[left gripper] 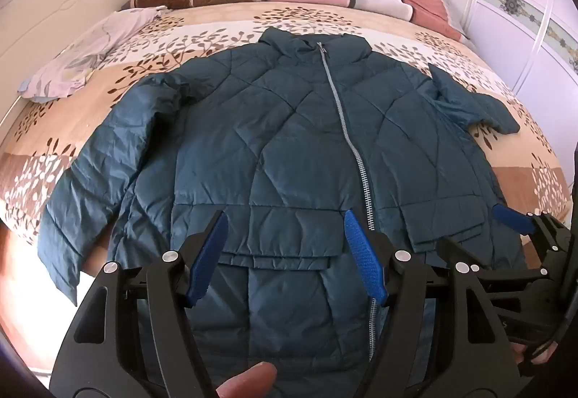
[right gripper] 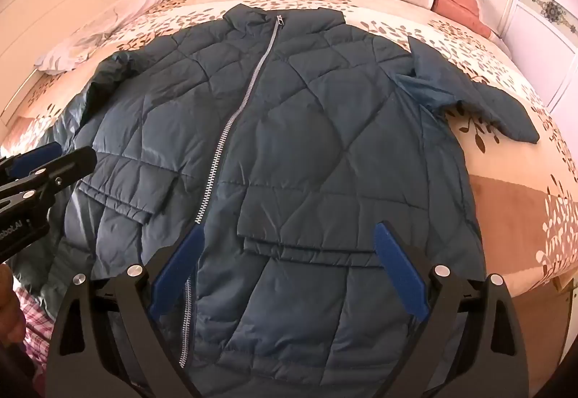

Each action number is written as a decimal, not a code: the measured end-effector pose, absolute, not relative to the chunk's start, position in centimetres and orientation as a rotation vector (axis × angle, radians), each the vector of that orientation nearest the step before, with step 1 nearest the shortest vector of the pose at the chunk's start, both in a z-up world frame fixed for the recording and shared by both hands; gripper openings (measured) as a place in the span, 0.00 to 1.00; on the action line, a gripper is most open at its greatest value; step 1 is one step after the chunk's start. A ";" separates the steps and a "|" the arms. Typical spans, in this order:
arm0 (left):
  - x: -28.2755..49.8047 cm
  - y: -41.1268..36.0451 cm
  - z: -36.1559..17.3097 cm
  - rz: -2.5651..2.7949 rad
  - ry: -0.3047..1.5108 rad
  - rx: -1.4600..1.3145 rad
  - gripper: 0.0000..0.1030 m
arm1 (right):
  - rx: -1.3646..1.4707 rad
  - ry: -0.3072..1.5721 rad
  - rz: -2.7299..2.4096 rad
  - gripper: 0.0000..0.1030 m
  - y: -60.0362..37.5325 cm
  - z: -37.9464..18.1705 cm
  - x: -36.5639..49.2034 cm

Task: Fold large clothes

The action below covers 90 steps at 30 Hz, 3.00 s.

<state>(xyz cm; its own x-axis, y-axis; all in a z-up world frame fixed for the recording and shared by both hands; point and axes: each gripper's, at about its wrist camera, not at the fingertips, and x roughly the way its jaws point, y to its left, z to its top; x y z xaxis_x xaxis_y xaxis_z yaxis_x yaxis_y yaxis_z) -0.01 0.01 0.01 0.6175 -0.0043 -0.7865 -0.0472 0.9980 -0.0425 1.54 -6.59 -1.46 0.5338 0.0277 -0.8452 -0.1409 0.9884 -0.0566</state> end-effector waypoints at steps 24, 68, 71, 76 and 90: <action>0.0 0.0 0.0 0.026 0.908 -0.059 0.65 | -0.125 1.005 0.097 0.89 -6.7 -1.5 1.6; 0.0 0.5 -0.7 0.030 0.923 -0.058 0.65 | -0.093 1.029 0.098 0.89 -7.3 -2.1 1.8; 0.0 0.5 -0.7 0.030 0.923 -0.058 0.65 | -0.093 1.029 0.098 0.89 -7.3 -2.2 1.8; 0.0 0.5 -0.7 0.029 0.924 -0.057 0.65 | -0.091 1.029 0.097 0.89 -7.4 -2.2 1.8; 0.1 0.5 -0.6 0.030 0.927 -0.058 0.65 | -0.090 1.031 0.099 0.89 -7.3 -2.2 1.9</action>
<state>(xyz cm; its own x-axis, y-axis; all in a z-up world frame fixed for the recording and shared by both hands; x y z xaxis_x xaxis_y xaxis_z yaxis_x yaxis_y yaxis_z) 0.06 0.48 -0.64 0.5999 0.0009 -0.8000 -0.0507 0.9980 -0.0369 1.90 -7.35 -2.18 0.5103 0.0395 -0.8591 -0.1240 0.9919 -0.0280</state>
